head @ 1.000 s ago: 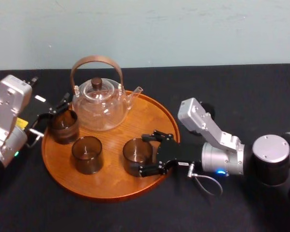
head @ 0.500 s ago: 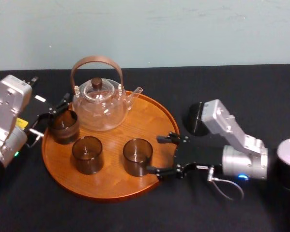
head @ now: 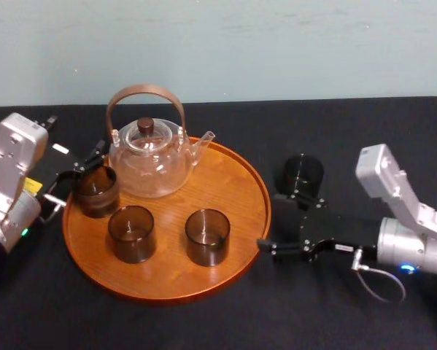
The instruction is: Pick up the glass from the table and place it on the tray.
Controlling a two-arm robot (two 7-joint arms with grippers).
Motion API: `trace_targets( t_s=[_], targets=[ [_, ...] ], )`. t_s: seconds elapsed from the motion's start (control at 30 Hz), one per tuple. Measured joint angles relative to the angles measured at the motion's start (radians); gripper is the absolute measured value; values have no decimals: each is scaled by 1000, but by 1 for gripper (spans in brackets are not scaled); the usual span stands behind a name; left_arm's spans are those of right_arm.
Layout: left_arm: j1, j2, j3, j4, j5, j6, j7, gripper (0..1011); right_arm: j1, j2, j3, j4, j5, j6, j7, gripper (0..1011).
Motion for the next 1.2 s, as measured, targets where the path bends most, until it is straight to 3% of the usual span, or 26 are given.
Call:
trace_targets(
  t_s=[0.27,0.5,0.77,0.93,1.2],
  targets=[
    [0,0,0,0,0,0,0,1001,-29,8,59,-5,14,6,-67,1002],
    [0,0,0,0,0,0,0,1001,-46,-13,123,14,10,42,-170,1002],
    [0,0,0,0,0,0,0,1001,-59,-28,182,25,1,51,-233,1002],
    [0,0,0,0,0,0,0,1001,-62,-38,204,40,-12,64,-258,1002],
    [0,0,0,0,0,0,0,1001,-51,-54,205,73,-40,87,-254,1002]
  ],
)
